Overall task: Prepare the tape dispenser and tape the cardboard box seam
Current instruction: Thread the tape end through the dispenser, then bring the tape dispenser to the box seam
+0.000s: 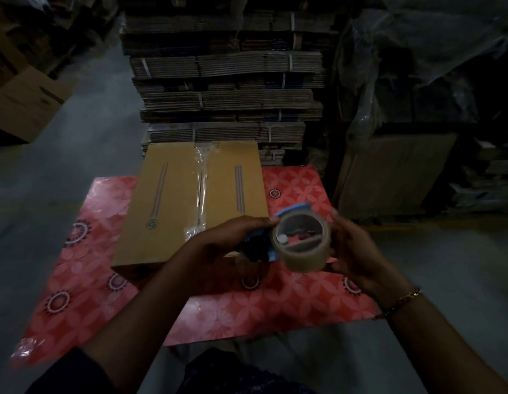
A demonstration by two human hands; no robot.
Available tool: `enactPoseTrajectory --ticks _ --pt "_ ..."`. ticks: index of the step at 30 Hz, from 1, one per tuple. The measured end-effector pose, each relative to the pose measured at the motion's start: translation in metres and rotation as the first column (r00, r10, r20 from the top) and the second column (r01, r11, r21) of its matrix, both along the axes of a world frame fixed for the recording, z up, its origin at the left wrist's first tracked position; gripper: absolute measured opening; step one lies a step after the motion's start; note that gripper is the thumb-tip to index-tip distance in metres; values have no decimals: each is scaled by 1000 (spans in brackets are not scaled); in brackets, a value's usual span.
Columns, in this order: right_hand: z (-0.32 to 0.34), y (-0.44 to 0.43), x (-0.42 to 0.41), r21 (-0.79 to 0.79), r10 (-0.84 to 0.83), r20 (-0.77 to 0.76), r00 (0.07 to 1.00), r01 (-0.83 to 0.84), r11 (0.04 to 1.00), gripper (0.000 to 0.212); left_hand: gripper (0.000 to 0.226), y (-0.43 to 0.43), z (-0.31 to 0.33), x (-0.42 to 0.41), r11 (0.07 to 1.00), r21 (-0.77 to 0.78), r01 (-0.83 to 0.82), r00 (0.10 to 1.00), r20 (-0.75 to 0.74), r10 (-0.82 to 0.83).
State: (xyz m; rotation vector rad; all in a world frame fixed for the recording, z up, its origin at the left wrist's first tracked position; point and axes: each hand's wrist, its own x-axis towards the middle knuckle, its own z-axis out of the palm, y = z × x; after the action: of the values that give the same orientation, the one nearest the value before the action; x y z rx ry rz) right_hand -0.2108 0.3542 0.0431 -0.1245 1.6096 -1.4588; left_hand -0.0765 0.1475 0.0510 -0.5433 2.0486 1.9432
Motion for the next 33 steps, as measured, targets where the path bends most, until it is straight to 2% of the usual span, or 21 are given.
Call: enactPoseTrajectory --ticks 5,9,11,12,14,15,16,17,18,19,21,25,28,33 --pt "-1 8 -24 88 392 -78 917 -385 919 42 41 -4 -3 -38 935 -191 300 951 140 -276" --pt "-11 4 -37 266 539 -74 839 -504 822 35 37 -13 -15 -79 854 -293 430 903 156 -401" --pt "-25 4 -42 241 471 -22 882 -453 858 36 41 -21 -19 -98 836 -305 456 890 159 -427" --pt "-35 5 -44 218 400 -3 917 -390 895 36 42 -26 -22 -106 867 -261 425 905 135 -403" --pt "-52 7 -46 188 217 29 976 -218 958 39 41 -35 -32 -120 952 -196 233 972 44 -229" --pt "-61 6 -48 174 114 43 993 -120 977 42 41 -40 -41 -125 962 -255 102 993 -23 -112" --pt "-71 6 -51 169 10 56 998 -19 986 43 43 -46 -53 -128 917 -397 -27 995 -103 -15" --pt "-80 4 -54 172 -92 65 994 80 982 41 48 -51 -69 -128 799 -589 -119 986 -167 24" --pt "-91 2 -61 194 -185 67 980 169 966 34 55 -56 -86 -126 645 -752 -134 985 -172 5" --pt "-102 -2 -67 218 -259 73 963 238 946 26 62 -60 -104 -122 518 -850 -99 990 -135 -31" --pt "-123 -13 -81 299 -375 60 925 341 891 20 67 -64 -136 -111 390 -921 -23 992 -69 -103" --pt "-161 -44 -105 359 -515 60 855 463 810 23 67 -61 -158 -104 285 -958 -15 988 -58 -144" --pt "-190 -66 -123 374 -528 62 847 471 799 40 67 -61 -159 -106 286 -958 -16 988 -59 -142" --pt "-212 -100 -142 400 -474 -13 880 439 804 27 66 -61 -162 -105 295 -955 -22 989 -63 -132"
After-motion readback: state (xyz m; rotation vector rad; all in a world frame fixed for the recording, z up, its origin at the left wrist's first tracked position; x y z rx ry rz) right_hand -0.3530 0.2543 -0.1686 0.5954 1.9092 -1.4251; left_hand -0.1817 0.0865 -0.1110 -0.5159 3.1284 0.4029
